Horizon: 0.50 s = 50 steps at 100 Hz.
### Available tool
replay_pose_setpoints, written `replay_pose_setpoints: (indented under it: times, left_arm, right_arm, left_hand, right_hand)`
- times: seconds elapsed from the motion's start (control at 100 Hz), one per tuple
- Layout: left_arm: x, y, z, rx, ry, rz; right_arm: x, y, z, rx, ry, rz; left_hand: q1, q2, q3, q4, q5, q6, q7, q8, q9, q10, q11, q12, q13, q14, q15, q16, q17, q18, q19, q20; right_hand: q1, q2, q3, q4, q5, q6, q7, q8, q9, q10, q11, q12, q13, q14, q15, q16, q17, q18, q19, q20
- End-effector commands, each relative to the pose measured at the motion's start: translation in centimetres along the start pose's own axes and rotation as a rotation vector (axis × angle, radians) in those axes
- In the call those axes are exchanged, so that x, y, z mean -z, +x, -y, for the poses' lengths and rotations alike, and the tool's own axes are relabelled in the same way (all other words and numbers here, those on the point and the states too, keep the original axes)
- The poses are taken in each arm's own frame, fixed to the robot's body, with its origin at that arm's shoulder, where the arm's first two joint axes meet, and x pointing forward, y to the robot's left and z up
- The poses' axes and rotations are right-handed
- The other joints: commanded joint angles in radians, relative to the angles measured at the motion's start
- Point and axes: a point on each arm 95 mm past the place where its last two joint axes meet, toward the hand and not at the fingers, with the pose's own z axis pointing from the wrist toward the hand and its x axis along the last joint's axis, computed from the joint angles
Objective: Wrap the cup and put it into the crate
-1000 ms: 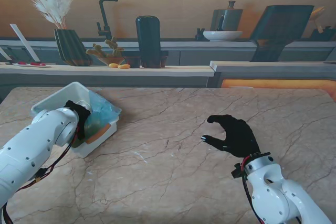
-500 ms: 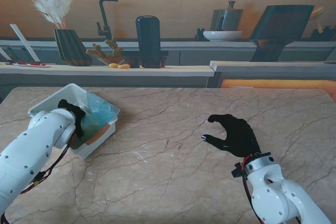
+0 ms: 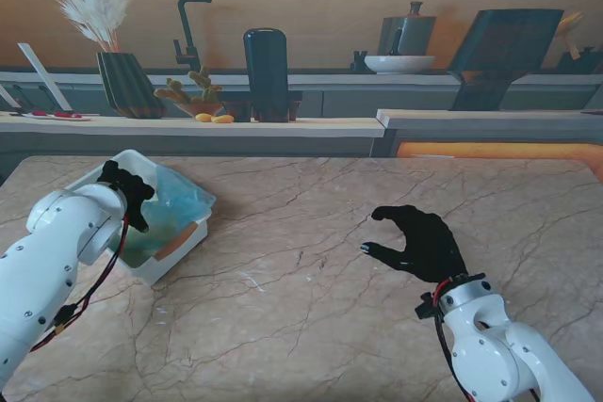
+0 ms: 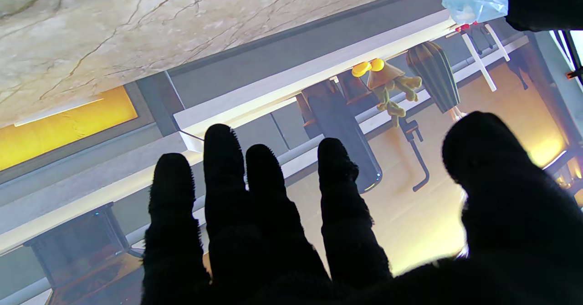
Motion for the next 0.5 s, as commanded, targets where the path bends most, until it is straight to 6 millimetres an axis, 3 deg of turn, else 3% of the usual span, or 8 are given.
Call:
replay_pose_setpoints:
  times: [0.0, 0.2, 0.22, 0.27, 0.49]
  left_arm:
    - [0.7, 0.3, 0.5, 0.012, 0.031, -0.005]
    - [2.8, 1.7, 1.7, 0.215, 0.201, -0.061]
    - [3.0, 2.0, 1.9, 0.238, 0.217, -0.071]
    - [3.7, 2.7, 2.1, 0.303, 0.260, -0.099]
    - [6.2, 6.6, 3.0, 0.577, 0.467, -0.233]
  right_arm:
    - [0.0, 0.2, 0.1, -0.006, 0.006, -0.010]
    - [-0.2, 0.3, 0.3, -0.013, 0.032, -0.024]
    - [-0.3, 0.4, 0.3, -0.013, 0.035, -0.026]
    - [-0.4, 0.5, 0.4, -0.014, 0.042, -0.031]
    - [-0.9, 0.8, 0.7, -0.036, 0.081, -0.055]
  left_hand:
    - [0.011, 0.038, -0.043, 0.049, 0.000, 0.005, -0.048, -0.010, -0.042, 0.043, -0.027, -0.012, -0.032, 0.033, -0.026, -0.022, 0.006, 0.009, -0.046, -0.029]
    - [0.069, 0.050, -0.074, 0.058, 0.019, 0.012, -0.051, -0.010, -0.029, 0.069, -0.028, -0.012, -0.017, 0.060, -0.012, -0.027, 0.063, -0.053, -0.047, -0.077]
    - [0.089, 0.059, -0.109, 0.060, 0.022, 0.012, -0.057, -0.013, -0.027, 0.070, -0.033, -0.015, -0.019, 0.060, -0.005, -0.039, 0.059, -0.057, -0.018, -0.124]
    - [0.098, 0.067, -0.121, 0.062, 0.024, 0.012, -0.058, -0.013, -0.027, 0.071, -0.034, -0.017, -0.020, 0.059, -0.003, -0.044, 0.057, -0.065, -0.007, -0.141]
    - [0.123, 0.059, -0.128, 0.062, 0.096, 0.028, -0.042, -0.006, 0.025, 0.089, -0.041, -0.022, 0.007, 0.083, 0.000, -0.050, 0.063, -0.039, 0.028, -0.155]
  right_hand:
    - [0.027, 0.038, -0.018, 0.044, 0.012, -0.020, 0.012, 0.001, 0.018, 0.003, 0.015, 0.005, 0.019, 0.008, 0.009, 0.011, 0.004, 0.006, -0.001, 0.023]
    - [0.027, 0.038, -0.018, 0.044, 0.012, -0.016, 0.012, 0.001, 0.019, 0.002, 0.015, 0.005, 0.018, 0.008, 0.007, 0.010, 0.004, 0.006, 0.000, 0.021]
    - [0.027, 0.038, -0.018, 0.044, 0.012, -0.017, 0.011, 0.001, 0.019, 0.002, 0.015, 0.004, 0.019, 0.009, 0.007, 0.010, 0.004, 0.006, 0.000, 0.021]
    - [0.026, 0.038, -0.018, 0.044, 0.012, -0.018, 0.011, 0.001, 0.018, 0.002, 0.015, 0.004, 0.019, 0.008, 0.007, 0.010, 0.004, 0.005, 0.000, 0.020]
    - [0.026, 0.038, -0.018, 0.044, 0.003, -0.022, 0.008, -0.001, 0.016, -0.004, 0.013, 0.004, 0.018, 0.003, 0.002, 0.007, 0.004, 0.003, 0.000, 0.019]
